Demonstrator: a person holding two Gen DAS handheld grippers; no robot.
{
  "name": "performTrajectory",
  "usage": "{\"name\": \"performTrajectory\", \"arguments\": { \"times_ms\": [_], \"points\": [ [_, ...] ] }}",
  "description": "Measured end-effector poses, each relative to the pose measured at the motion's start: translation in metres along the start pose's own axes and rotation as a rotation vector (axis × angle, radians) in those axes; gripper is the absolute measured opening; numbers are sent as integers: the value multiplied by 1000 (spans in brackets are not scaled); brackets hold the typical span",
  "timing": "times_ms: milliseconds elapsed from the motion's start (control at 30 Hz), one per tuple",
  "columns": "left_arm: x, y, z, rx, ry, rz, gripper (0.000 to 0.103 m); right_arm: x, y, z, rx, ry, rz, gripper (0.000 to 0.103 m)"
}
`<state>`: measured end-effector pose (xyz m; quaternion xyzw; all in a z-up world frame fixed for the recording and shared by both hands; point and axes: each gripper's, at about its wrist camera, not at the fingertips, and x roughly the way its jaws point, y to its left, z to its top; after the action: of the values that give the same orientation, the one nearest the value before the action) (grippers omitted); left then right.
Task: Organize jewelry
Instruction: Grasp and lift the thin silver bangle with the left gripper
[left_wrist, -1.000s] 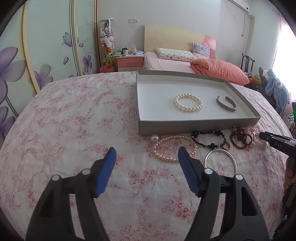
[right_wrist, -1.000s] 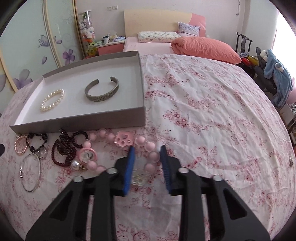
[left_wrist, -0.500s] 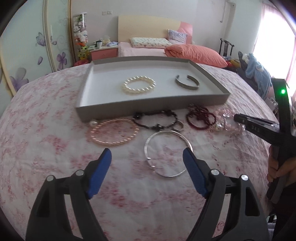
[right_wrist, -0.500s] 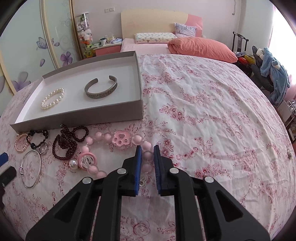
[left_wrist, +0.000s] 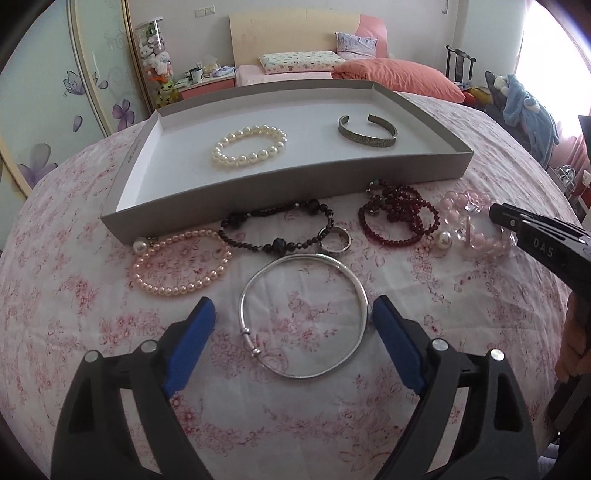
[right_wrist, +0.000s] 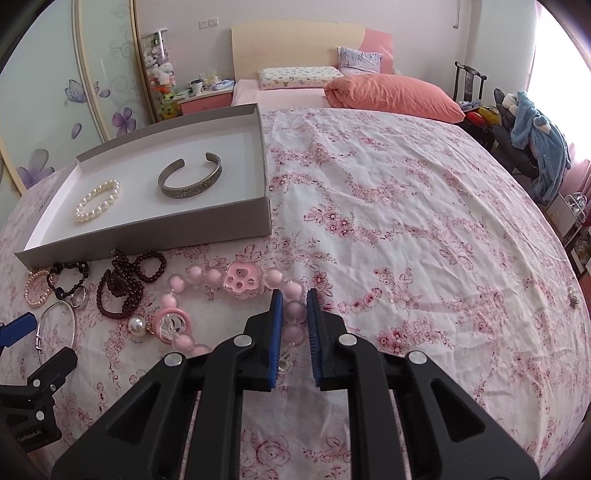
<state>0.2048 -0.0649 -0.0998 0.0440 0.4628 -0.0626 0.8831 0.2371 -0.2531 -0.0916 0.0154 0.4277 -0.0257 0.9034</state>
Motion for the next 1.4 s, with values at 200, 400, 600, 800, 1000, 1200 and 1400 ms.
{"name": "performTrajectory", "arguments": {
  "times_ms": [200,400,600,800,1000,1200,1400],
  "points": [
    [3,-1,3,-17,-9,1,85,-1,-1,1,6,1,5,14],
    [4,-1,4,-20,-18,2,85,-1,-2,0,7,1,5,14],
    [5,-1,3,-22,-31,-3,85,-1,-2,1,14,2,12,14],
    [4,-1,3,-22,-31,-2,85,-1,-3,1,17,3,13,15],
    [1,-2,2,-15,-47,-5,69,-1,-3,1,16,3,11,15],
    [0,0,0,-20,-48,-11,68,-1,-4,1,23,0,18,14],
    [-9,15,-7,-62,-41,-31,68,-22,-7,1,62,-81,66,14]
  ]
}}
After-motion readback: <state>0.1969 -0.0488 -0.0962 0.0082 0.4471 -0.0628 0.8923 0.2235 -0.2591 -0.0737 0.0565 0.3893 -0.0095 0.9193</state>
